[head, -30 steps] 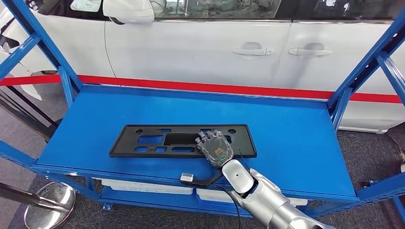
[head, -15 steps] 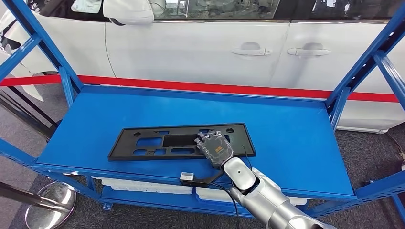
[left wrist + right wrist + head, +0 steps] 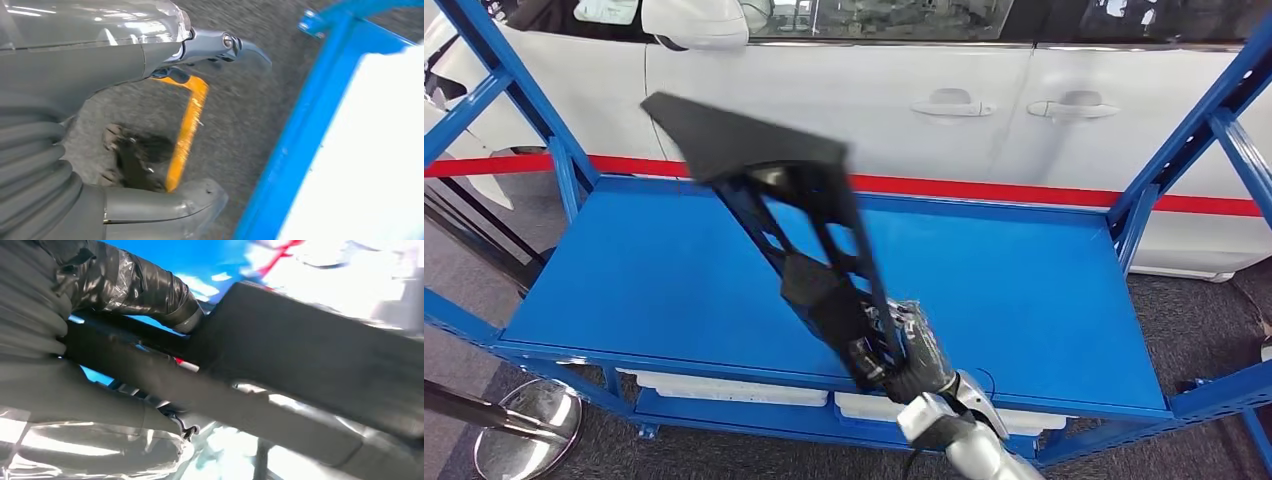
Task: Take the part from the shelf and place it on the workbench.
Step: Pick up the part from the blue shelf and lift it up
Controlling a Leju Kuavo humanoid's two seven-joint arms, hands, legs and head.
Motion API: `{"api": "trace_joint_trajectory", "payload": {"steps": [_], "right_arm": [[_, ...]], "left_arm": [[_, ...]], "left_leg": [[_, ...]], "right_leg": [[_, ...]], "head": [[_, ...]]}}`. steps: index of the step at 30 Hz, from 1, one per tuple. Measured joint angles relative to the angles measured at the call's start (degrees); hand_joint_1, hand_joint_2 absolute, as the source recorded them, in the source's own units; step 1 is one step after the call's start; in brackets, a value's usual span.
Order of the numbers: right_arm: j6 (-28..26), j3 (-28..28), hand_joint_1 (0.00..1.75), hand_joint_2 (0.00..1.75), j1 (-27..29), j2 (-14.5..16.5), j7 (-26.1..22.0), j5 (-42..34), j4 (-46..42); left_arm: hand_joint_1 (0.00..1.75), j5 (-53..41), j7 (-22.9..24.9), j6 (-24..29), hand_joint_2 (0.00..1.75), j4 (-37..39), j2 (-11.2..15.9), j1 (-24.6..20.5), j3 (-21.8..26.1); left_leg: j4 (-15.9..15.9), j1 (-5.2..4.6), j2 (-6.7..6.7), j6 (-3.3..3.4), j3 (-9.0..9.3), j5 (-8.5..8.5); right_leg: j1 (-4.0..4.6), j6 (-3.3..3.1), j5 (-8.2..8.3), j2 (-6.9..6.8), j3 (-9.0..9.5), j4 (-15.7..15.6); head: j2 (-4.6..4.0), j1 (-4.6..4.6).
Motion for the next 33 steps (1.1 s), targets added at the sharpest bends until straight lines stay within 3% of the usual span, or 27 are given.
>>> {"api": "trace_joint_trajectory", "payload": {"steps": [2,3,5,6,7,8,9,10,12,14,16,18,21,22,23,24,26,28,31,32,33], "right_arm": [[3.67,-0.97,1.75,1.75,2.72,-0.59,-1.99,-4.56,-5.36],[6.18,-1.36,1.75,1.75,3.88,-0.89,-2.82,-7.07,-7.87],[11.11,-1.81,1.75,1.75,5.81,-1.48,-3.97,-11.45,-12.56],[13.04,-1.86,1.75,1.75,6.58,-1.74,-4.19,-12.92,-14.49],[14.63,-1.86,1.75,1.75,7.18,-1.98,-4.23,-13.99,-16.05],[16.03,-1.86,1.75,1.75,7.65,-2.21,-4.23,-14.84,-17.3],[17.69,-1.86,1.75,1.75,7.97,-2.45,-4.22,-15.8,-18.45],[20.02,-1.85,1.75,1.75,8.16,-2.7,-4.16,-17.07,-19.53],[25.56,-1.74,1.75,1.75,8.43,-3.1,-3.96,-20.04,-21.42],[30.35,-1.39,1.75,1.75,8.79,-3.4,-3.42,-22.0,-22.88],[31.77,-0.82,1.75,1.75,9.04,-3.61,-2.8,-21.2,-23.85],[30.47,-0.26,1.75,1.75,9.06,-3.78,-2.62,-18.56,-24.41],[28.26,0.3,1.75,1.75,9.26,-4.27,-2.99,-15.8,-24.66],[27.87,0.38,1.75,1.75,9.38,-4.45,-3.08,-15.48,-24.66],[27.57,0.43,1.75,1.75,9.53,-4.6,-3.1,-15.26,-24.66],[27.18,0.49,1.75,1.75,9.7,-4.72,-3.1,-14.98,-24.68],[26.25,0.66,1.75,1.75,10.14,-4.94,-3.1,-14.31,-24.9],[25.48,0.8,1.75,1.75,10.47,-5.13,-3.14,-13.76,-25.24],[23.98,1.3,1.75,1.75,10.69,-5.37,-3.71,-12.43,-25.48],[23.33,1.55,1.75,1.75,10.73,-5.47,-4.04,-11.72,-25.53],[22.77,1.82,1.75,1.75,10.73,-5.61,-4.34,-11.01,-25.6]], "left_arm": [[0.0,0.14,1.24,-0.02,1.75,0.0,-0.01,0.26,0.0],[0.0,0.2,2.06,0.01,1.75,0.0,-0.01,0.28,0.0],[0.0,0.19,3.69,0.26,1.75,0.0,-0.02,0.38,0.0],[0.0,0.13,4.52,0.57,1.75,0.0,-0.02,0.46,0.01],[0.0,0.07,5.35,0.95,1.75,0.0,-0.02,0.53,0.01],[0.0,0.01,6.2,1.36,1.75,0.0,-0.02,0.56,0.02],[0.0,-0.06,7.24,1.85,1.75,0.0,-0.02,0.57,0.02],[0.0,-0.09,8.51,2.56,1.75,0.0,-0.02,0.56,0.04],[0.0,-0.14,11.58,4.36,1.75,0.0,0.0,0.55,0.22],[0.0,-0.34,14.96,6.43,1.75,0.0,0.03,0.65,0.52],[0.0,-0.89,17.7,8.13,1.75,0.01,0.08,0.79,0.73],[0.0,-1.53,19.72,9.5,1.75,0.02,0.13,0.86,0.85],[0.0,-1.99,21.47,10.93,1.75,0.02,0.33,0.96,0.95],[0.0,-2.07,21.7,11.14,1.75,0.02,0.39,1.0,0.97],[0.0,-2.15,21.85,11.21,1.75,0.02,0.42,1.03,0.98],[0.0,-2.25,21.93,11.25,1.75,0.02,0.44,1.05,0.98],[0.0,-2.47,21.99,11.28,1.75,0.01,0.56,0.97,0.98],[0.0,-2.78,21.93,11.28,1.75,0.0,0.71,0.81,0.98],[0.0,-3.28,21.36,11.28,1.75,0.0,1.04,0.86,0.98],[0.0,-3.49,21.03,11.28,1.75,0.0,1.14,0.84,0.98],[0.0,-3.66,20.69,11.26,1.75,0.0,1.2,0.75,0.98]], "left_leg": [[-0.52,0.19,0.12,0.85,0.07,0.39],[-0.77,0.32,0.19,1.26,0.08,0.58],[-0.79,0.25,0.31,1.67,-0.09,0.64],[-0.74,0.2,0.32,1.7,-0.16,0.61],[-0.67,0.16,0.33,1.7,-0.19,0.57],[-0.55,0.15,0.32,1.67,-0.21,0.55],[-0.36,0.15,0.27,1.61,-0.2,0.49],[-0.1,0.15,0.21,1.47,-0.22,0.38],[0.62,-0.08,0.08,0.95,-0.52,0.05],[1.0,-0.24,0.04,0.33,-0.86,-0.08],[1.11,-0.09,0.06,-0.28,-1.01,-0.23],[3.21,0.07,0.1,-0.88,-1.87,-2.46],[13.09,0.17,0.14,-1.45,-5.45,-9.03],[15.7,0.17,0.14,-1.49,-6.17,-10.19],[16.29,0.17,0.14,-1.42,-5.85,-10.25],[14.47,0.15,0.14,-1.23,-4.33,-9.26],[5.97,-0.06,0.13,-0.46,1.17,-6.32],[-0.1,-0.51,0.17,0.27,4.64,-4.57],[-1.17,-0.8,0.28,1.07,4.53,-3.08],[-1.5,-0.66,0.41,1.43,4.2,-2.31],[-1.87,-0.49,0.57,1.84,3.69,-1.46]], "right_leg": [[-0.08,0.54,-1.1,0.06,-0.55,1.25],[-0.1,0.72,-2.62,0.1,-1.58,3.53],[-0.2,0.91,-6.55,0.13,-5.11,10.96],[-0.22,1.0,-7.86,0.13,-6.87,14.51],[-0.26,1.05,-8.08,0.12,-7.85,16.37],[-0.33,1.07,-7.21,0.11,-7.79,16.1],[-0.41,1.03,-5.4,0.1,-6.58,13.55],[-0.49,0.94,-3.29,0.09,-4.64,9.58],[-0.47,0.64,-0.76,0.1,-1.58,3.07],[-0.28,0.27,-0.49,0.21,-1.11,1.52],[-0.29,-0.37,-0.13,0.22,-1.36,1.37],[-0.45,-1.18,0.37,0.04,-1.62,1.04],[-0.36,-1.79,1.12,-0.24,-2.59,1.07],[-0.27,-1.84,1.41,-0.28,-3.04,1.14],[-0.17,-1.85,1.74,-0.3,-3.51,1.2],[-0.07,-1.83,2.08,-0.29,-3.94,1.25],[0.08,-1.66,2.83,-0.26,-4.57,1.28],[0.14,-1.14,3.58,-0.28,-4.76,1.18],[-0.04,-0.06,4.75,-0.33,-4.8,0.72],[-0.06,0.24,4.27,-0.23,-5.08,0.92],[-0.07,0.49,2.75,-0.12,-5.6,1.92]], "head": [[0.0,0.01],[0.0,0.01],[0.0,0.01],[0.0,0.01],[0.0,0.0],[0.0,0.01],[0.0,0.01],[0.0,0.01],[0.0,0.0],[0.0,-0.01],[0.01,-0.01],[0.02,-0.01],[0.01,-0.02],[0.01,-0.02],[0.01,-0.02],[0.01,-0.02],[0.0,-0.01],[0.01,-0.01],[0.0,-0.01],[0.0,-0.01],[0.0,0.0]]}}
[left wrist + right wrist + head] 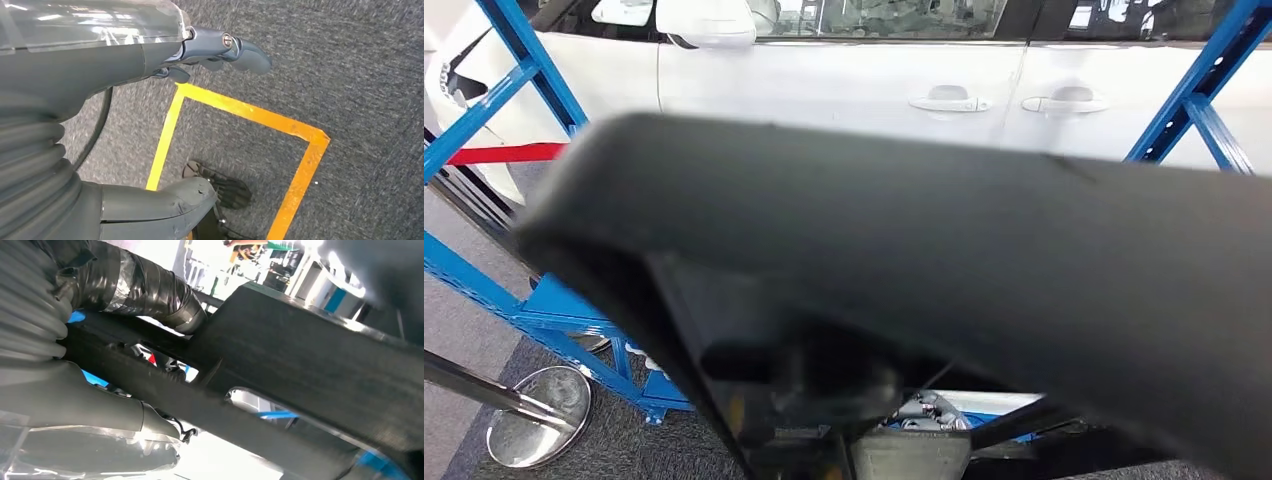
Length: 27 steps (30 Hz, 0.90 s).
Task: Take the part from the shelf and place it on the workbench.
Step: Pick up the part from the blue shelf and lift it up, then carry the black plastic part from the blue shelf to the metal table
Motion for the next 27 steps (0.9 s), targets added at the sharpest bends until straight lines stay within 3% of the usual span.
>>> {"api": "trace_joint_trajectory", "payload": {"steps": [3,4,5,6,8,10,11,13,15,17,19,20,21,22,23,25,27], "right_arm": [[-0.74,0.75,1.75,1.75,-0.03,-0.38,-0.47,0.92,-0.13],[-0.97,0.96,1.75,1.75,-0.05,-0.49,-0.57,1.16,-0.13],[-1.31,1.18,1.75,1.75,-0.13,-0.6,-0.67,1.62,-0.13],[-1.69,1.41,1.75,1.75,-0.3,-0.73,-0.75,2.17,-0.13],[-2.23,2.14,1.75,1.75,-1.26,-1.06,-0.8,3.37,-0.13],[-2.32,3.07,1.75,1.75,-2.99,-1.45,-0.62,4.24,-0.13],[-2.38,3.49,1.75,1.75,-3.83,-1.68,-0.49,4.57,-0.12],[-2.56,4.25,1.75,1.75,-5.13,-2.24,-0.27,5.0,-0.08],[-2.7,4.94,1.75,1.75,-6.21,-2.84,-0.23,5.12,0.08],[-2.73,5.41,1.75,1.75,-6.93,-3.24,-0.37,5.19,0.29],[-2.75,5.67,1.75,1.75,-7.44,-3.57,-0.71,5.11,0.56],[-2.76,5.79,1.75,1.75,-7.7,-3.76,-0.9,5.0,0.75],[-2.76,5.9,1.75,1.75,-7.96,-3.95,-1.04,4.87,0.93],[-2.76,6.0,1.75,1.75,-8.2,-4.1,-1.13,4.76,1.07],[-2.76,6.08,1.75,1.75,-8.44,-4.23,-1.19,4.68,1.17],[-2.76,6.16,1.75,1.75,-8.9,-4.4,-1.24,4.64,1.22],[-2.7,6.23,1.75,1.75,-9.28,-4.53,-1.26,4.64,1.27]], "left_arm": [[0.0,-0.25,-0.47,-0.11,1.75,0.0,0.11,-0.23,0.0],[0.0,-0.29,-0.57,-0.17,1.75,0.0,0.13,-0.22,0.0],[0.0,-0.31,-0.76,-0.23,1.75,0.0,0.15,-0.22,0.0],[0.0,-0.34,-1.02,-0.31,1.75,0.0,0.16,-0.23,0.0],[0.0,-0.49,-1.71,-0.51,1.75,0.0,0.21,-0.3,-0.02],[0.0,-0.7,-2.35,-0.82,1.75,0.0,0.32,-0.32,-0.08],[0.0,-0.85,-2.6,-0.98,1.75,0.0,0.42,-0.32,-0.1],[0.0,-1.14,-3.04,-1.29,1.75,0.01,0.62,-0.29,-0.12],[0.0,-1.36,-3.46,-1.42,1.75,0.01,0.74,-0.31,-0.15],[0.0,-1.55,-3.79,-1.44,1.75,0.01,0.79,-0.33,-0.18],[0.0,-1.68,-4.04,-1.43,1.75,0.0,0.9,-0.41,-0.22],[0.0,-1.69,-4.17,-1.43,1.75,0.0,0.97,-0.49,-0.27],[0.0,-1.7,-4.3,-1.42,1.75,0.0,1.0,-0.58,-0.34],[0.0,-1.7,-4.42,-1.42,1.75,0.0,1.03,-0.67,-0.42],[0.0,-1.7,-4.49,-1.42,1.75,0.0,1.07,-0.76,-0.49],[0.0,-1.71,-4.57,-1.42,1.75,-0.01,1.34,-0.97,-0.57],[0.0,-1.71,-4.7,-1.4,1.75,-0.02,1.76,-1.09,-0.58]], "left_leg": [[-0.2,0.07,0.33,0.59,-2.36,2.12],[-0.07,0.04,0.37,0.5,-3.26,2.72],[0.12,0.04,0.4,0.39,-4.17,3.26],[0.41,0.07,0.43,0.24,-5.08,3.73],[1.38,0.13,0.57,-0.18,-6.76,4.39],[2.6,-0.01,0.88,-0.69,-7.93,4.8],[3.0,-0.09,1.08,-0.99,-8.19,5.0],[3.17,-0.03,1.43,-1.81,-8.41,5.52],[4.19,0.21,1.2,-2.61,-9.05,4.0],[7.3,0.36,0.58,-3.07,-10.23,-0.1],[13.14,0.4,0.33,-3.27,-11.64,-4.63],[16.2,0.4,0.27,-3.29,-12.06,-6.0],[18.26,0.39,0.24,-3.19,-11.93,-6.29],[18.45,0.35,0.15,-2.95,-10.92,-5.39],[16.49,0.26,-0.13,-2.51,-8.87,-3.83],[8.2,-0.08,-2.16,-0.96,-2.73,-2.08],[1.77,-0.44,-4.01,0.02,1.48,-2.33]], "right_leg": [[-0.24,0.6,-8.36,0.17,-2.43,9.08],[-0.33,0.79,-9.79,0.17,-2.77,12.25],[-0.43,0.94,-9.84,0.16,-2.44,14.04],[-0.54,1.06,-8.79,0.15,-1.18,13.92],[-0.76,1.21,-6.39,-0.3,4.21,7.98],[-0.55,0.85,-6.68,-1.22,9.31,0.66],[-0.39,0.51,-7.27,-1.48,10.38,-1.16],[-0.22,-0.54,-7.0,-1.02,10.08,-1.7],[-0.28,-1.57,-5.86,-0.52,9.08,-1.84],[-0.33,-2.16,-4.75,-0.12,7.94,-1.93],[-0.19,-2.35,-3.66,0.42,6.59,-1.86],[-0.07,-2.38,-3.01,0.76,5.73,-1.79],[0.08,-2.39,-2.33,1.15,4.8,-1.69],[0.25,-2.37,-1.69,1.58,3.91,-1.6],[0.44,-2.34,-1.06,2.05,3.07,-1.51],[0.7,-2.2,0.12,2.98,1.85,-1.39],[0.51,-1.69,1.28,3.77,1.35,-1.57]], "head": [[0.0,0.01],[0.0,0.01],[0.0,0.01],[0.0,0.01],[0.0,0.0],[0.0,-0.07],[0.0,-0.14],[0.0,-0.25],[0.0,-0.26],[0.0,-0.28],[0.0,-0.28],[0.0,-0.28],[0.0,-0.28],[0.0,-0.28],[0.0,-0.28],[0.01,-0.28],[0.01,-0.28]]}}
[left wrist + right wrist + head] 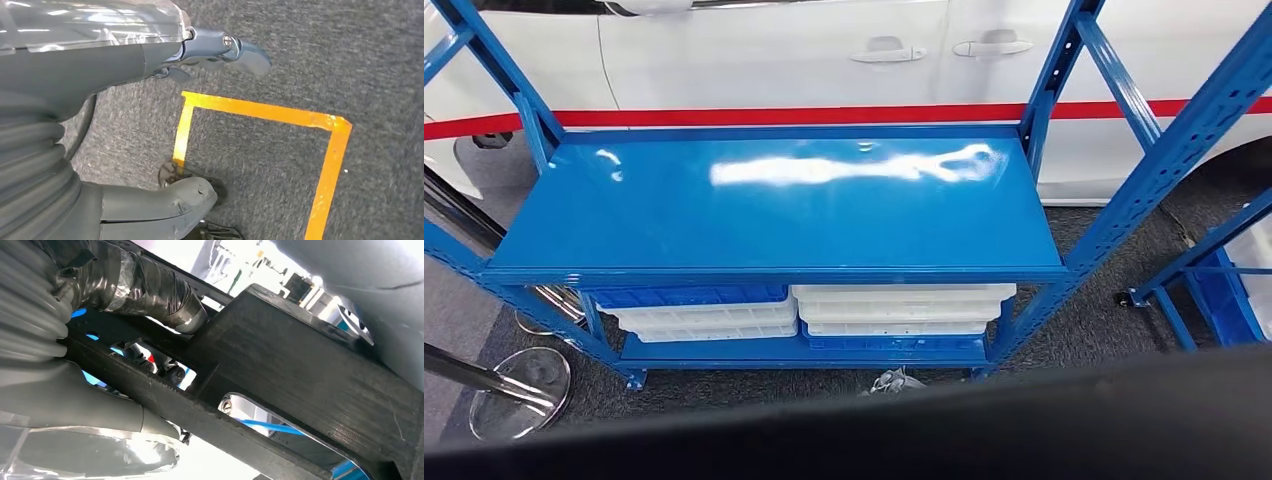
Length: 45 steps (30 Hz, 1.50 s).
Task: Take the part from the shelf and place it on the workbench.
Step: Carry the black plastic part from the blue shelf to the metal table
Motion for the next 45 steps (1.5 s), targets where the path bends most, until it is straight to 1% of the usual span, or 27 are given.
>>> {"api": "trace_joint_trajectory", "payload": {"steps": [3,5,7,8,9,10,12,14,15,16,18,19,21,23,24,26,28,30,31,34,36,38,39,40,41,43,45], "right_arm": [[0.13,0.25,1.75,1.75,-0.44,-0.22,0.01,-0.01,0.19],[0.14,0.37,1.75,1.75,-0.77,-0.42,0.08,-0.01,0.35],[0.13,0.43,1.75,1.75,-1.11,-0.56,0.2,0.02,0.5],[0.1,0.45,1.75,1.75,-1.18,-0.58,0.27,0.07,0.58],[0.09,0.46,1.75,1.75,-1.17,-0.6,0.33,0.12,0.67],[0.07,0.46,1.75,1.75,-1.17,-0.61,0.38,0.16,0.74],[0.07,0.47,1.75,1.75,-1.17,-0.62,0.43,0.2,0.82],[0.07,0.48,1.75,1.75,-1.23,-0.62,0.44,0.21,0.82],[0.07,0.49,1.75,1.75,-1.27,-0.63,0.45,0.23,0.82],[0.08,0.49,1.75,1.75,-1.3,-0.63,0.45,0.26,0.82],[0.15,0.51,1.75,1.75,-1.35,-0.66,0.47,0.3,0.84],[0.26,0.52,1.75,1.75,-1.4,-0.67,0.48,0.29,0.84],[0.57,0.54,1.75,1.75,-1.51,-0.67,0.54,0.22,0.85],[0.87,0.58,1.75,1.75,-1.52,-0.67,0.67,0.1,0.85],[0.95,0.62,1.75,1.75,-1.51,-0.67,0.8,0.07,0.86],[1.04,0.73,1.75,1.75,-1.5,-0.67,1.07,0.02,0.86],[1.08,0.78,1.75,1.75,-1.5,-0.65,1.25,0.02,0.84],[1.08,0.79,1.75,1.75,-1.52,-0.62,1.33,0.02,0.81],[1.1,0.8,1.75,1.75,-1.53,-0.61,1.37,0.02,0.8],[1.14,0.82,1.75,1.75,-1.5,-0.62,1.48,0.02,0.81],[1.25,0.82,1.75,1.75,-1.45,-0.63,1.6,-0.14,0.82],[1.43,0.82,1.75,1.75,-1.39,-0.63,1.86,-0.51,0.83],[1.49,0.82,1.75,1.75,-1.32,-0.63,2.05,-0.74,0.85],[1.51,0.82,1.75,1.75,-1.21,-0.63,2.3,-0.98,0.91],[1.52,0.82,1.75,1.75,-1.07,-0.63,2.53,-1.21,0.99],[1.79,0.82,1.75,1.75,-0.78,-0.63,3.04,-1.78,1.17],[2.14,0.82,1.75,1.75,-0.54,-0.62,3.44,-2.36,1.27]], "left_arm": [[0.0,0.03,-0.28,-0.03,1.75,0.0,0.3,-0.26,-0.01],[0.0,0.03,-0.37,-0.1,1.75,0.0,0.33,-0.45,-0.01],[0.0,0.03,-0.38,-0.13,1.75,0.01,0.24,-0.36,-0.01],[0.0,0.02,-0.36,-0.11,1.75,0.02,0.2,-0.26,-0.01],[0.0,0.02,-0.32,-0.08,1.75,0.02,0.15,-0.2,-0.01],[0.0,0.01,-0.28,-0.03,1.75,0.02,0.12,-0.17,-0.01],[0.0,0.01,-0.21,0.04,1.75,0.02,0.07,-0.22,-0.01],[0.0,0.0,-0.17,0.04,1.75,0.02,0.03,-0.3,-0.02],[0.0,-0.02,-0.17,0.04,1.75,0.02,0.01,-0.33,-0.02],[0.0,-0.03,-0.16,0.04,1.75,0.02,0.0,-0.33,-0.03],[0.0,-0.05,-0.16,0.04,1.75,0.02,-0.05,-0.25,-0.03],[0.0,-0.06,-0.17,0.03,1.75,0.03,-0.09,-0.17,-0.03],[0.0,-0.07,-0.2,0.01,1.75,0.04,-0.18,-0.08,-0.03],[0.0,-0.06,-0.21,0.02,1.75,0.05,-0.25,-0.12,-0.03],[0.0,-0.06,-0.21,0.04,1.75,0.06,-0.28,-0.15,-0.03],[0.0,-0.07,-0.17,0.1,1.75,0.07,-0.35,-0.16,-0.03],[0.0,-0.07,-0.16,0.14,1.75,0.07,-0.31,-0.24,-0.03],[0.0,-0.08,-0.15,0.16,1.75,0.08,-0.21,-0.4,-0.03],[0.0,-0.09,-0.14,0.19,1.75,0.09,-0.16,-0.46,-0.03],[0.0,-0.1,-0.03,0.29,1.75,0.09,-0.22,-0.48,-0.03],[0.0,-0.06,0.04,0.31,1.75,0.1,-0.39,-0.49,-0.03],[0.0,0.01,0.22,0.32,1.75,0.11,-0.65,-0.48,-0.03],[0.0,0.03,0.39,0.36,1.75,0.11,-0.78,-0.45,-0.03],[0.0,0.04,0.57,0.45,1.75,0.11,-0.91,-0.4,-0.03],[0.0,0.06,0.75,0.58,1.75,0.11,-1.02,-0.35,-0.03],[0.0,0.15,1.25,0.84,1.75,0.11,-1.2,-0.24,-0.03],[0.0,0.32,1.78,0.99,1.75,0.11,-1.32,-0.11,-0.03]], "left_leg": [[-2.13,-0.2,0.75,0.45,0.16,1.24],[-3.17,0.07,1.79,0.9,-0.71,3.03],[-3.37,0.23,2.73,1.07,-2.24,4.47],[-3.19,0.29,3.19,0.92,-3.21,5.11],[-2.87,0.39,3.62,0.73,-4.3,5.73],[-2.45,0.53,3.99,0.48,-5.47,6.27],[-1.19,0.85,4.45,-0.13,-7.73,7.04],[0.37,0.94,4.55,-0.82,-9.53,7.45],[0.99,0.9,4.55,-1.24,-10.1,7.71],[1.32,0.91,4.53,-1.67,-10.48,8.06],[1.44,1.15,4.46,-2.54,-10.81,8.67],[1.92,1.32,4.41,-2.89,-11.17,7.83],[5.88,1.54,4.32,-3.41,-12.63,2.94],[12.8,1.57,4.29,-3.7,-14.32,-2.52],[15.64,1.57,4.28,-3.72,-14.56,-3.47],[16.53,1.49,4.25,-3.38,-12.48,-1.46],[10.19,1.17,4.13,-2.37,-6.63,0.85],[2.22,0.66,4.05,-1.4,-0.97,0.07],[-0.08,0.41,4.04,-1.08,0.37,-0.53],[-1.92,0.26,4.18,-0.26,0.04,1.12],[-2.54,0.5,4.44,0.45,-1.27,2.93],[-2.36,0.37,4.59,0.75,-3.12,4.36],[-2.15,0.34,4.62,0.7,-4.16,5.05],[-1.86,0.33,4.66,0.61,-5.27,5.71],[-1.47,0.35,4.68,0.48,-6.43,6.29],[-0.39,0.39,4.68,0.1,-8.54,7.17],[0.84,0.27,4.61,-0.42,-10.06,7.74]], "right_leg": [[-0.4,1.09,1.29,0.63,-0.4,-0.5],[-0.29,1.54,-1.8,-0.9,-1.45,1.66],[-0.54,1.93,-7.9,-2.62,-3.22,7.94],[-0.79,2.24,-9.89,-2.9,-3.97,11.63],[-1.03,2.59,-10.29,-3.03,-4.15,14.42],[-1.29,2.93,-9.38,-3.12,-3.54,15.65],[-1.83,3.54,-6.25,-3.34,0.67,12.28],[-1.96,3.65,-6.74,-3.43,6.54,4.62],[-1.88,3.4,-7.7,-3.44,8.29,1.87],[-1.66,2.97,-8.51,-3.41,9.0,0.4],[-1.49,1.77,-8.01,-3.56,8.3,0.18],[-1.47,1.15,-7.42,-3.69,7.8,0.19],[-1.48,0.2,-6.03,-3.94,6.41,0.11],[-1.21,-0.13,-4.62,-3.96,4.59,0.2],[-1.06,-0.17,-3.94,-3.95,3.61,0.31],[-0.75,-0.14,-2.66,-3.92,1.62,0.62],[-0.47,0.01,-1.48,-3.89,0.12,0.85],[-0.34,0.44,-0.39,-3.98,-0.46,0.78],[-0.44,0.78,0.16,-4.08,-0.48,0.61],[-0.78,1.88,0.76,-4.15,-0.7,0.23],[-0.86,2.34,-3.49,-3.95,-1.9,3.29],[-0.95,2.69,-9.33,-3.8,-3.69,10.15],[-0.97,2.88,-10.6,-3.79,-4.25,13.57],[-0.99,3.03,-10.4,-3.79,-4.18,15.77],[-1.03,3.12,-9.09,-3.79,-3.21,16.18],[-1.11,3.07,-6.41,-3.81,1.86,10.97],[-0.93,2.59,-7.2,-3.79,7.39,3.21]], "head": [[0.0,-0.01],[0.0,0.02],[0.0,0.03],[0.0,0.02],[-0.01,0.02],[-0.01,0.02],[-0.01,0.02],[-0.01,0.02],[-0.01,0.02],[-0.01,0.02],[-0.01,0.03],[-0.01,0.03],[-0.01,0.02],[-0.01,0.02],[-0.01,0.02],[-0.01,0.02],[-0.01,0.02],[-0.01,0.04],[0.0,0.05],[-0.01,0.09],[-0.01,0.1],[0.0,0.11],[-0.01,0.11],[0.0,0.11],[-0.01,0.11],[-0.01,0.1],[0.0,0.09]]}}
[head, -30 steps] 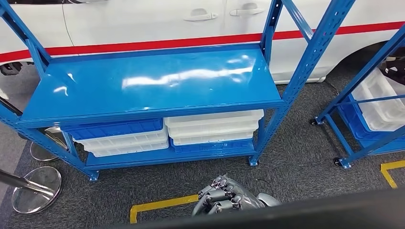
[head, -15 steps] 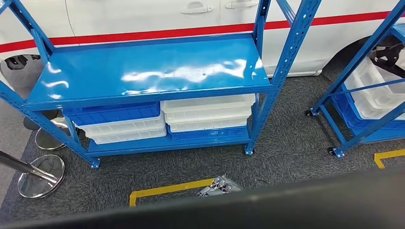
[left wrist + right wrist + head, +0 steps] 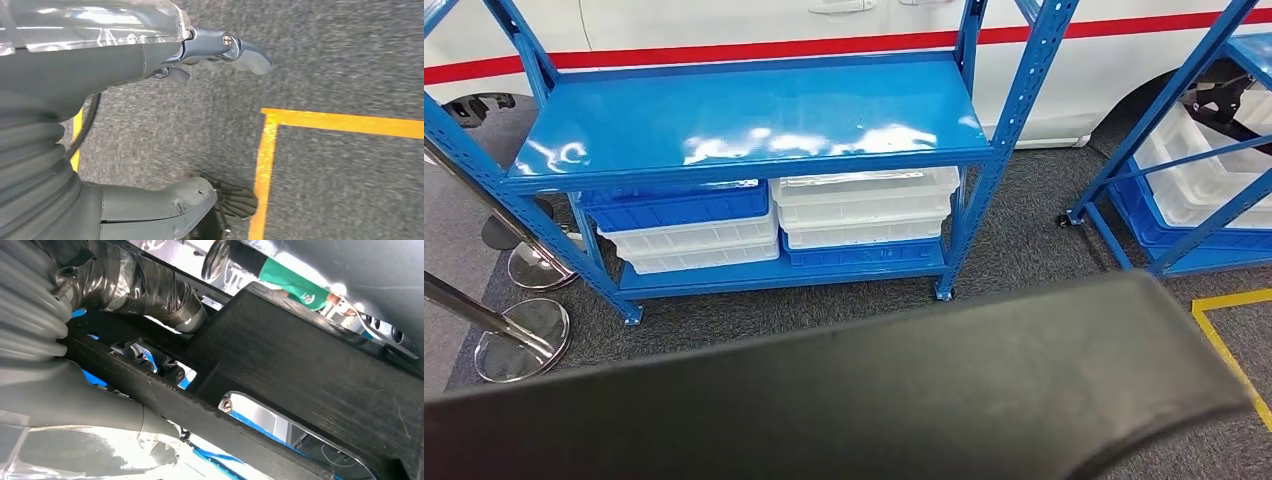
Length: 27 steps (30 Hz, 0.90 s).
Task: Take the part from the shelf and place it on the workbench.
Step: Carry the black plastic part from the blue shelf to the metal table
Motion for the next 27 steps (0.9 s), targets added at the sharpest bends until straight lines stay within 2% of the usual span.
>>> {"api": "trace_joint_trajectory", "payload": {"steps": [1,2,4,5,6,8,9,10,11,12,13,15,16,17,19,20,21,23,24,25,26,27], "right_arm": [[0.06,-0.01,1.75,1.75,0.18,0.0,0.12,-0.26,0.02],[0.09,-0.01,1.75,1.75,0.42,0.01,0.2,-0.45,0.03],[0.05,-0.02,1.75,1.75,0.97,0.01,0.29,-0.71,0.05],[0.01,-0.03,1.75,1.75,1.21,0.02,0.34,-0.73,0.05],[-0.06,-0.03,1.75,1.75,1.46,0.04,0.4,-0.73,0.05],[-0.28,-0.04,1.75,1.75,2.14,0.13,0.57,-0.73,0.04],[-0.41,-0.03,1.75,1.75,2.53,0.22,0.68,-0.73,0.04],[-0.54,-0.03,1.75,1.75,2.87,0.33,0.79,-0.75,0.04],[-0.62,-0.03,1.75,1.75,3.11,0.44,0.87,-0.77,0.04],[-0.67,-0.03,1.75,1.75,3.26,0.55,0.91,-0.79,0.04],[-0.69,-0.04,1.75,1.75,3.35,0.62,0.92,-0.81,0.03],[-0.72,-0.04,1.75,1.75,3.51,0.79,0.93,-0.83,0.01],[-0.78,-0.04,1.75,1.75,3.58,0.87,0.95,-0.84,-0.01],[-0.95,-0.04,1.75,1.75,3.67,0.99,1.02,-0.86,-0.03],[-1.66,-0.04,1.75,1.75,4.01,1.22,1.39,-0.86,-0.08],[-2.14,-0.03,1.75,1.75,4.26,1.34,1.61,-0.8,-0.11],[-2.64,-0.03,1.75,1.75,4.48,1.41,1.81,-0.67,-0.13],[-3.55,-0.02,1.75,1.75,4.66,1.48,2.03,-0.3,-0.11],[-3.88,-0.02,1.75,1.75,4.66,1.5,2.07,-0.16,-0.06],[-4.09,-0.02,1.75,1.75,4.66,1.54,2.09,-0.09,0.02],[-4.18,-0.02,1.75,1.75,4.68,1.6,2.09,-0.13,0.12],[-4.22,-0.02,1.75,1.75,4.69,1.67,2.08,-0.23,0.22]], "left_arm": [[0.0,0.04,0.22,0.06,1.75,0.0,-0.04,0.07,0.0],[0.0,0.08,0.43,0.13,1.75,0.01,-0.08,0.15,0.0],[0.0,0.05,0.82,0.31,1.75,0.02,-0.13,0.39,0.01],[0.0,0.0,0.97,0.4,1.75,0.03,-0.16,0.54,0.02],[0.0,-0.05,1.09,0.49,1.75,0.04,-0.19,0.7,0.02],[0.0,-0.22,1.26,0.62,1.75,0.04,-0.25,0.85,0.02],[0.0,-0.28,1.33,0.66,1.75,0.04,-0.27,0.87,0.02],[0.0,-0.33,1.39,0.68,1.75,0.05,-0.29,0.89,0.01],[0.0,-0.35,1.43,0.71,1.75,0.05,-0.31,0.91,0.01],[0.0,-0.36,1.46,0.74,1.75,0.05,-0.32,0.93,0.01],[0.0,-0.37,1.47,0.77,1.75,0.06,-0.31,0.91,0.01],[0.0,-0.38,1.47,0.83,1.75,0.05,-0.28,0.75,0.01],[0.0,-0.39,1.47,0.87,1.75,0.06,-0.28,0.7,0.01],[0.0,-0.4,1.49,0.95,1.75,0.06,-0.29,0.67,0.01],[0.0,-0.43,1.53,1.18,1.75,0.07,-0.29,0.74,0.0],[0.0,-0.44,1.56,1.26,1.75,0.07,-0.27,0.75,0.01],[0.0,-0.46,1.56,1.29,1.75,0.07,-0.26,0.77,0.01],[0.0,-0.51,1.56,1.27,1.75,0.07,-0.26,0.82,0.02],[0.0,-0.54,1.56,1.26,1.75,0.07,-0.26,0.85,0.02],[0.0,-0.55,1.58,1.26,1.75,0.07,-0.27,0.88,0.02],[0.0,-0.58,1.69,1.26,1.75,0.07,-0.27,0.89,0.02],[0.0,-0.69,1.82,1.27,1.75,0.07,-0.28,0.92,0.02]], "left_leg": [[0.36,-0.06,-0.03,-0.32,-0.4,0.33],[0.49,-0.08,-0.06,-0.66,-0.65,0.73],[0.63,0.08,-0.19,-1.4,-1.17,0.97],[1.42,0.19,-0.29,-1.77,-1.68,-0.26],[3.15,0.32,-0.38,-2.13,-2.38,-2.5],[9.56,0.57,-0.43,-2.77,-3.92,-8.38],[13.07,0.66,-0.43,-3.0,-4.4,-10.17],[15.59,0.72,-0.43,-3.14,-4.34,-10.59],[16.37,0.75,-0.43,-3.19,-3.46,-9.71],[15.1,0.77,-0.43,-3.14,-1.6,-8.05],[11.89,0.78,-0.47,-2.98,1.26,-6.58],[3.24,0.61,-0.66,-2.43,7.51,-6.73],[0.14,0.46,-0.78,-2.08,9.44,-7.36],[-1.55,0.28,-0.87,-1.78,10.25,-7.91],[-2.21,0.27,-0.78,-1.09,9.74,-6.95],[-2.41,0.36,-0.63,-0.67,9.28,-6.34],[-2.6,0.44,-0.47,-0.18,8.65,-5.59],[-2.6,0.32,-0.26,0.55,7.12,-4.19],[-2.49,0.18,-0.21,0.7,6.23,-3.53],[-2.34,0.05,-0.17,0.72,5.32,-2.92],[-2.14,-0.03,-0.16,0.68,4.37,-2.37],[-1.85,-0.1,-0.16,0.61,3.44,-1.88]], "right_leg": [[0.14,-0.36,-0.82,0.04,1.35,-2.25],[0.31,-0.78,-1.13,0.07,1.68,-3.23],[0.22,-1.78,-0.13,-0.03,0.76,-3.4],[0.11,-2.29,0.58,-0.11,0.12,-3.51],[-0.02,-2.7,1.33,-0.19,-0.64,-3.63],[0.01,-3.02,2.69,-0.23,-2.31,-3.58],[0.04,-3.0,3.35,-0.27,-3.21,-3.52],[0.06,-2.94,4.01,-0.3,-4.14,-3.41],[0.06,-2.85,4.63,-0.32,-5.07,-3.24],[0.06,-2.73,5.19,-0.33,-5.98,-3.03],[0.06,-2.58,5.71,-0.3,-6.79,-2.79],[0.13,-2.07,6.69,-0.25,-7.76,-2.53],[0.15,-1.74,7.21,-0.26,-7.85,-2.61],[0.16,-1.38,7.77,-0.29,-7.83,-2.8],[0.1,-0.65,8.54,-0.24,-7.89,-3.11],[0.08,-0.36,7.75,-0.13,-8.26,-2.65],[0.07,-0.14,5.7,-0.01,-8.86,-1.15],[0.02,0.07,-0.56,0.12,-10.62,5.13],[0.01,0.13,-2.93,0.13,-11.38,8.95],[0.01,0.18,-3.82,0.13,-11.65,11.85],[0.01,0.17,-3.33,0.13,-11.16,13.14],[0.02,0.05,-1.83,0.13,-9.56,12.24]], "head": [[0.0,-0.01],[0.01,-0.01],[0.0,-0.01],[0.0,-0.01],[0.0,-0.01],[-0.01,-0.02],[0.0,-0.02],[0.0,-0.02],[-0.01,-0.03],[-0.01,-0.03],[-0.01,-0.03],[-0.01,-0.02],[-0.01,-0.02],[-0.01,-0.01],[-0.01,0.0],[-0.01,0.01],[-0.01,0.01],[-0.01,0.01],[0.0,0.01],[0.0,0.01],[0.01,0.0],[0.01,0.0]]}}
